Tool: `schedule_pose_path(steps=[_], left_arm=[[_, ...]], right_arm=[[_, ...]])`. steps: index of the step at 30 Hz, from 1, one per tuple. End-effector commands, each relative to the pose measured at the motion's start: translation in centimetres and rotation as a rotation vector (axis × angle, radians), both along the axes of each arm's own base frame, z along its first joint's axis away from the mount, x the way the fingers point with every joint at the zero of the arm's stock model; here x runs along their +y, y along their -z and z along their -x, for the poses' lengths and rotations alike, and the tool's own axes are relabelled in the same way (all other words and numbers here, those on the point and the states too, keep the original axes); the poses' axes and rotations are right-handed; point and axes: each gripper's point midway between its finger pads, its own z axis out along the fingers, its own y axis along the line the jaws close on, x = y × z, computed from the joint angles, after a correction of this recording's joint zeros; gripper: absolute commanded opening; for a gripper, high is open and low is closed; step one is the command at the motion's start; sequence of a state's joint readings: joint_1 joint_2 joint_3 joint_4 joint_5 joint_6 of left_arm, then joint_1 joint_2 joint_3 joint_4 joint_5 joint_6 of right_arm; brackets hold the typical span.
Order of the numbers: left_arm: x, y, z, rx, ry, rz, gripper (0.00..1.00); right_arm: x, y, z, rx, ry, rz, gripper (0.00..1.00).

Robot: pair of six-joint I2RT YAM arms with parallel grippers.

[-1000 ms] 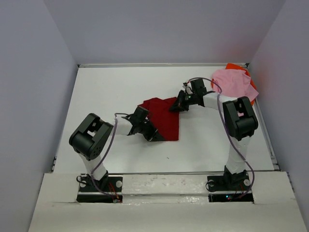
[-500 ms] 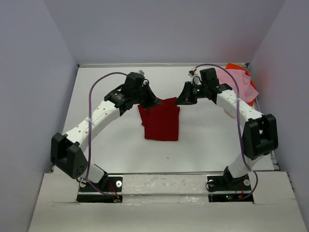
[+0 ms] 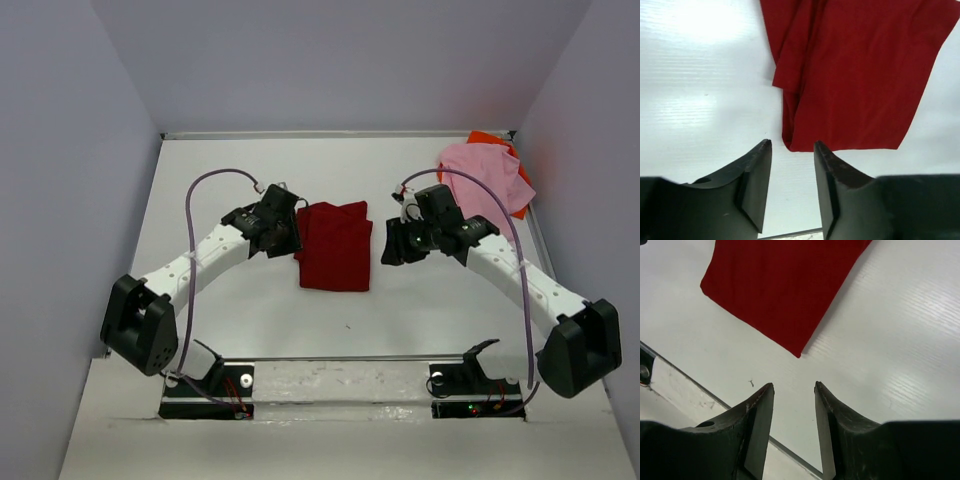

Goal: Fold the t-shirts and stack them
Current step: Fold the long partially folded tshirt into a neat square, then put the neatly folded tshirt into the corner of the board with the left arm

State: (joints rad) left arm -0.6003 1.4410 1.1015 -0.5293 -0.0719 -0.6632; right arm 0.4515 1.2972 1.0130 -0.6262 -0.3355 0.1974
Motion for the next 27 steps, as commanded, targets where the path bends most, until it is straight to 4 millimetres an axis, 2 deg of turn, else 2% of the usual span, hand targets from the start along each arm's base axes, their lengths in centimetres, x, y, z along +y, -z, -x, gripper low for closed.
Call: schedule_pose_path(steps=[1, 2, 3, 5, 7, 15, 18, 21, 24, 27], left_arm=[[1.9, -1.8, 0.3, -0.111, 0.005, -0.038, 0.5], [2.0, -2.1, 0.4, -0.12, 0.008, -0.033, 0.54], [2.0, -1.8, 0.6, -0.119, 0.017, -0.03, 0.58], [1.6, -1.6, 0.6, -0.109, 0.036, -0.025, 0.71], [1.0, -1.4, 0.4, -0.103, 0.061, -0.012, 0.8], [-0.6, 0.6, 0.9, -0.066, 0.117, 0.051, 0.88], [-1.6, 2.1, 2.0, -0.024, 0.153, 0.119, 0.88], [-2.3, 2.8, 2.7, -0.017, 0.155, 0.208, 0.88], [-1.8, 5.8, 4.2, 0.035, 0.115, 0.305, 0.87], [-1.8, 7.1, 4.7, 0.079, 0.102, 0.327, 0.86]], right_arm=[[-2.2, -0.9, -1.0, -0.128, 0.066, 0.086, 0.46], [-2.2, -0.6, -0.9, -0.12, 0.068, 0.088, 0.51], [-2.0, -0.3, -0.7, -0.104, 0.06, 0.084, 0.52], [-1.2, 0.5, -0.4, -0.05, 0.036, 0.057, 0.54], [-0.2, 0.3, -0.2, -0.015, 0.021, 0.015, 0.54], [0.0, -0.6, -0.1, -0.025, 0.045, -0.021, 0.55], [0.0, -0.4, 0.5, -0.01, 0.051, -0.034, 0.55], [0.1, -0.4, 1.0, 0.002, 0.057, -0.056, 0.55], [0.2, -1.0, 1.1, -0.007, 0.061, -0.074, 0.56], [0.3, -1.3, 1.2, -0.011, 0.062, -0.084, 0.56]])
